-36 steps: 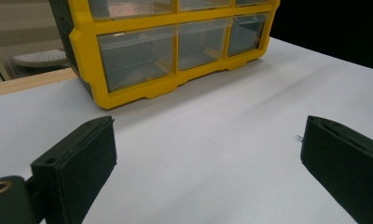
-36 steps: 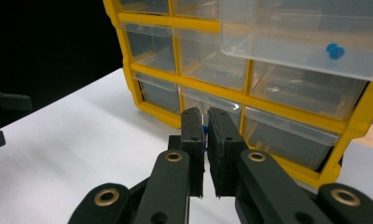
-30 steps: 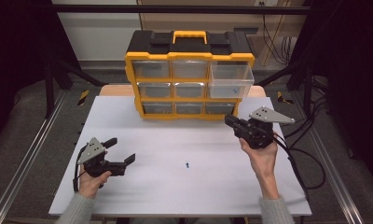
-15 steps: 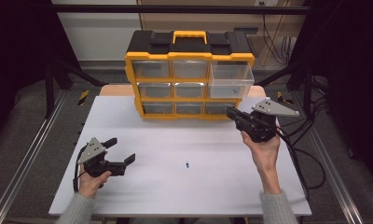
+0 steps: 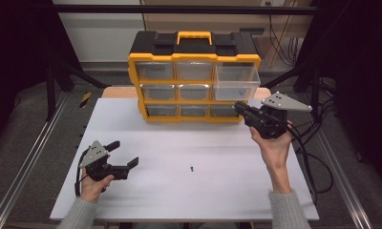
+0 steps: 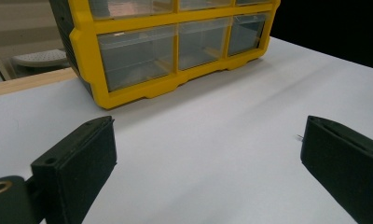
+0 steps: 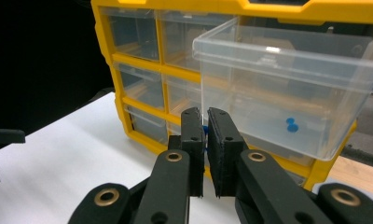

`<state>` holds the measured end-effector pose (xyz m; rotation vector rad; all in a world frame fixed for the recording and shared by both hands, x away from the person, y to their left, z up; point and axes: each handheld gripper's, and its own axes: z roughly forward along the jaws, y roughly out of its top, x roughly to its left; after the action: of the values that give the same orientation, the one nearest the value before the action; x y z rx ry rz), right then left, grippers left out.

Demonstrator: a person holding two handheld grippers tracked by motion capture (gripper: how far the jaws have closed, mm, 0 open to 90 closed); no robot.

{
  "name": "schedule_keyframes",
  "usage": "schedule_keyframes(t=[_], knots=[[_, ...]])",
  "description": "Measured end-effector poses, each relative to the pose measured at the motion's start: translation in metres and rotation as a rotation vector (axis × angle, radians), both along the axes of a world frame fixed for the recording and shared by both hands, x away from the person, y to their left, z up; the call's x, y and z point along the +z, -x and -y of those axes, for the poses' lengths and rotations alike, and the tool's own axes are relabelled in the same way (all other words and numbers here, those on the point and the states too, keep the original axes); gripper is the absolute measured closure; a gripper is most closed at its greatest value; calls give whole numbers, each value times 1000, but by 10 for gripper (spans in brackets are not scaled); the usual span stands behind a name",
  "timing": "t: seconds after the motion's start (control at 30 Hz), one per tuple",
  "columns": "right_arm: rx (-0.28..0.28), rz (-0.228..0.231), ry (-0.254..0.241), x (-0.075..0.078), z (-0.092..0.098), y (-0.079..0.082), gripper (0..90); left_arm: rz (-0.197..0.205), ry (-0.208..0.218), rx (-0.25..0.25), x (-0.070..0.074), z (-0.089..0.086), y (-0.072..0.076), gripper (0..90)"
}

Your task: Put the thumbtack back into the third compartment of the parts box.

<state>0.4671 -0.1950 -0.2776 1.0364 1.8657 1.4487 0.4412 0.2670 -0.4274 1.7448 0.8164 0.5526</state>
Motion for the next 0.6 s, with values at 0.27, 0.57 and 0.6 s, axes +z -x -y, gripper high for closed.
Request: schedule_keyframes(t=[0.27, 0.57, 0.6], knots=[[-9, 13, 4, 12, 0, -3, 859, 0, 1, 0, 0, 0, 0, 28], [-21, 25, 2, 22, -1, -7, 859, 0, 2, 0, 0, 0, 0, 28], [-23, 22, -2, 24, -1, -8, 859, 0, 2, 0, 0, 0, 0, 28]])
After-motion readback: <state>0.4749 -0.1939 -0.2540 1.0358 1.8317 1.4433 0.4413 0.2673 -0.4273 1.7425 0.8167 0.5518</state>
